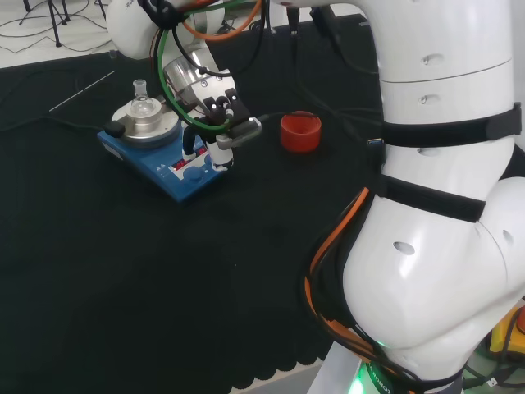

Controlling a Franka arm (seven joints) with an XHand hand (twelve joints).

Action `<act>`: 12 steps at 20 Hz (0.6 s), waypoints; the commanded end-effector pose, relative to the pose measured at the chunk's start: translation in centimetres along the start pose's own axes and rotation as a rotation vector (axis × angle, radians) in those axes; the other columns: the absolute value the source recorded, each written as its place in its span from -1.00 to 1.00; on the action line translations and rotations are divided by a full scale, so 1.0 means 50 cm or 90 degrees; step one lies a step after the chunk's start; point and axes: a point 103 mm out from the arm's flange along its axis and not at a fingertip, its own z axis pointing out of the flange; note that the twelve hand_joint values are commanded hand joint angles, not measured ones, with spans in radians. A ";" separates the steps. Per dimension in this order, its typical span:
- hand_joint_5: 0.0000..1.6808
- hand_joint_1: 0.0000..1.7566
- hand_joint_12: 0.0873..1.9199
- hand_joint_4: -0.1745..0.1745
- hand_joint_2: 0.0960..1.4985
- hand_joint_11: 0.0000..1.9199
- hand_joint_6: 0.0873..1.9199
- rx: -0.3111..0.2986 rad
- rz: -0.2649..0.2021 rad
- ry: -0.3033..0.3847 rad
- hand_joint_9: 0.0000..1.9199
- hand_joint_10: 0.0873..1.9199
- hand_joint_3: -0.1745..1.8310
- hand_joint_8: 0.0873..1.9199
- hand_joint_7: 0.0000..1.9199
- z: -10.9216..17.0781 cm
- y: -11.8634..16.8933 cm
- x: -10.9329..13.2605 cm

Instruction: Turn on the heater.

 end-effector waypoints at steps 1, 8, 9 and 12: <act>-0.52 0.79 0.56 0.02 -0.39 0.80 -0.96 0.007 -0.002 0.001 0.95 0.72 0.46 0.91 0.85 0.006 0.008 -0.003; -0.52 0.79 0.56 0.02 -0.39 0.80 -0.97 0.012 -0.003 0.004 0.95 0.72 0.46 0.91 0.85 0.012 0.016 -0.005; -0.52 0.79 0.56 0.02 -0.39 0.80 -0.97 0.011 -0.004 0.006 0.95 0.72 0.46 0.91 0.85 0.013 0.016 -0.005; -0.51 0.79 0.56 0.03 -0.39 0.80 -0.97 0.015 -0.005 0.007 0.95 0.72 0.46 0.91 0.85 0.014 0.019 -0.006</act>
